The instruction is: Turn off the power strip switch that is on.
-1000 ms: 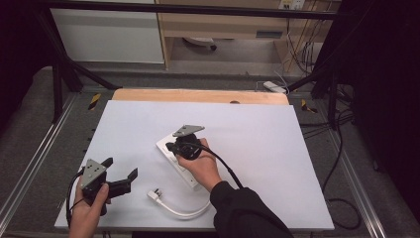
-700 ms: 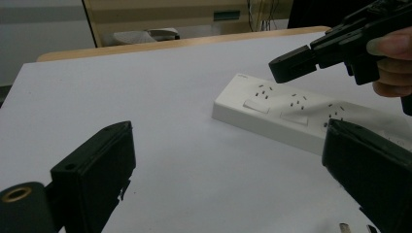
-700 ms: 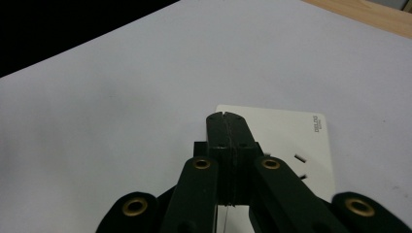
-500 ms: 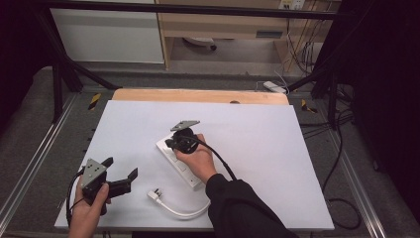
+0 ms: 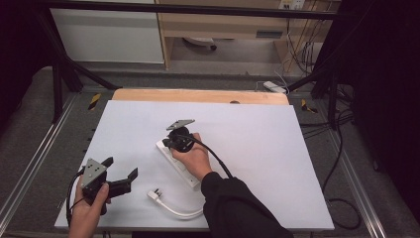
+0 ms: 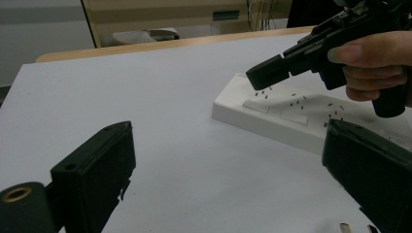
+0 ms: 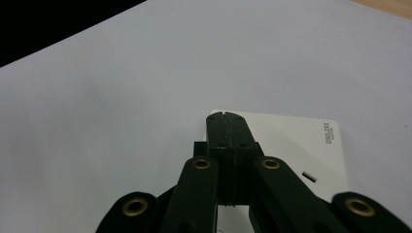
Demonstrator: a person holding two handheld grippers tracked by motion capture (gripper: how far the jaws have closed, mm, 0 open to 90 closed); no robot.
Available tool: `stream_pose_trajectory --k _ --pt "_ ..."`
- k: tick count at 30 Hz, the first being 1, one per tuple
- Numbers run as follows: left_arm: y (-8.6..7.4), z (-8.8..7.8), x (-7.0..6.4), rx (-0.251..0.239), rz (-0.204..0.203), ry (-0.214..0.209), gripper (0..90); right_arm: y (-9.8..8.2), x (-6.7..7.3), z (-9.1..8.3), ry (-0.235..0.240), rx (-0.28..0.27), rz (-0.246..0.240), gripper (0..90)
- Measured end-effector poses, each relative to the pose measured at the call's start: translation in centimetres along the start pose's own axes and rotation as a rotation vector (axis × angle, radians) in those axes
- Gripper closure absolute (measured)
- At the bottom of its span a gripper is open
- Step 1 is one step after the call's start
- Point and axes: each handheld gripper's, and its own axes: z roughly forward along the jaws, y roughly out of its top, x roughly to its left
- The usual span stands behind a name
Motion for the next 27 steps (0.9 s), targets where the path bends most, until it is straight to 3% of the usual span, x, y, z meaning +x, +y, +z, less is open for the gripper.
stream_pose_trajectory --k 27 --pt "0.03 0.02 -0.01 0.001 0.005 -0.001 5.0 0.04 0.05 1.02 -0.011 0.043 -0.009 90.0"
